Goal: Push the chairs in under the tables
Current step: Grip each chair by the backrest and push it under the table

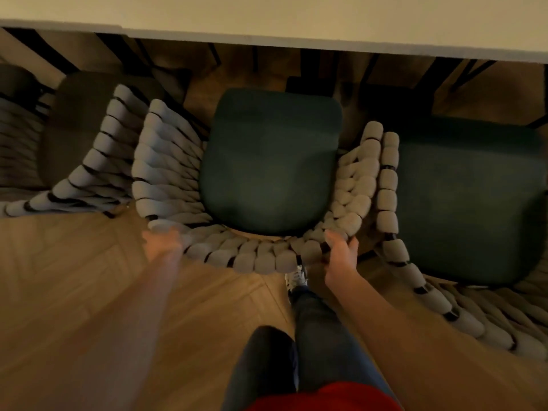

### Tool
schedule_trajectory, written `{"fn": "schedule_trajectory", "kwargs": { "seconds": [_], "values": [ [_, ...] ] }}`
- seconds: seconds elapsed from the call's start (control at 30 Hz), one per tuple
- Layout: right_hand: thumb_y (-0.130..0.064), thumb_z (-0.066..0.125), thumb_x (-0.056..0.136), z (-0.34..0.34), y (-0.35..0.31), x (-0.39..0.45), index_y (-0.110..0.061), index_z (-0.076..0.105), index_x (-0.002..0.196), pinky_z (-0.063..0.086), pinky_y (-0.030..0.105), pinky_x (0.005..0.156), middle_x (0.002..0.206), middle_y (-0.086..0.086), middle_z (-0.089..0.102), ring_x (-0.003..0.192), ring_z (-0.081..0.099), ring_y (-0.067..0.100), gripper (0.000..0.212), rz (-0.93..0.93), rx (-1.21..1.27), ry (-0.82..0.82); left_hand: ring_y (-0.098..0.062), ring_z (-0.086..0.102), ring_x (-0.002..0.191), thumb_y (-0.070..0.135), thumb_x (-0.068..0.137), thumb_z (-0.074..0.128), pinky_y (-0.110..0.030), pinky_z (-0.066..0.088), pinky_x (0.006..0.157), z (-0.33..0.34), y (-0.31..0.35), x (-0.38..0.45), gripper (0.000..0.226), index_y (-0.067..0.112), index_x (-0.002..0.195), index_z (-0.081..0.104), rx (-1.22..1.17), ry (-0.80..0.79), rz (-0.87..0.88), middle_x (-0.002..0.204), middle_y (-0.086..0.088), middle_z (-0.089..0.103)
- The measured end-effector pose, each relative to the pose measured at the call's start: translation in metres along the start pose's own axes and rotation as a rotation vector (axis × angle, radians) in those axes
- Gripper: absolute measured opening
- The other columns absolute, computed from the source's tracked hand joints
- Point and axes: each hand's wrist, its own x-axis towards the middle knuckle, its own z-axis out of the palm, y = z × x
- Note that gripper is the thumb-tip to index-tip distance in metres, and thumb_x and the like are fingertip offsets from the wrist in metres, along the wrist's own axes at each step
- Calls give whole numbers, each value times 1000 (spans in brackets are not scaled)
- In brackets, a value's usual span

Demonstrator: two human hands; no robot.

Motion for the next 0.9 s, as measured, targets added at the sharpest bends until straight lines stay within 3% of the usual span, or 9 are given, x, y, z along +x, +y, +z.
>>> {"fn": "schedule_trajectory", "kwargs": {
  "seconds": [0.17, 0.3, 0.4, 0.47, 0.6, 0.9],
  "values": [
    [-12, 65, 94, 15, 3, 7, -29, 24, 155, 41, 54, 110, 149, 9, 45, 135, 45, 34, 76, -42, -11, 110, -43, 53, 114, 28, 96, 53, -53, 49, 93, -7, 18, 41, 59, 12, 147, 27, 103, -63, -3, 135, -22, 49],
    [-9, 64, 95, 21, 7, 8, -30, 29, 153, 46, 53, 104, 142, 9, 51, 127, 52, 31, 71, -68, 25, 149, -44, 54, 111, 23, 97, 52, -45, 46, 77, -16, 29, 65, 62, 13, 151, 22, 209, -91, 31, 135, -24, 48],
    [-9, 64, 94, 24, 8, 11, -30, 31, 151, 49, 50, 100, 135, 6, 54, 116, 55, 26, 69, -62, 26, 150, -44, 53, 115, 24, 93, 58, -48, 50, 86, -21, 45, 85, 69, 14, 152, 21, 236, -124, 77, 138, -24, 47],
    [-10, 65, 94, 23, 9, 12, -29, 32, 151, 47, 52, 102, 137, 5, 53, 120, 54, 26, 69, -69, 15, 163, -45, 53, 113, 26, 92, 60, -54, 51, 92, -21, 52, 94, 70, 14, 150, 24, 265, -158, 86, 136, -24, 49],
    [-11, 64, 95, 23, 11, 10, -30, 33, 151, 44, 59, 105, 142, 8, 51, 127, 52, 30, 67, -64, 15, 170, -46, 52, 115, 27, 94, 58, -55, 50, 93, -24, 51, 102, 68, 12, 150, 23, 304, -176, 106, 137, -25, 47],
    [-7, 61, 96, 49, 25, 1, -27, 35, 149, 46, 53, 103, 136, 7, 52, 119, 52, 28, 62, -71, 39, 137, -46, 55, 111, 31, 92, 62, -53, 52, 90, -42, 53, 129, 63, 9, 144, 35, 326, -165, 128, 131, -24, 53]
  ]
}}
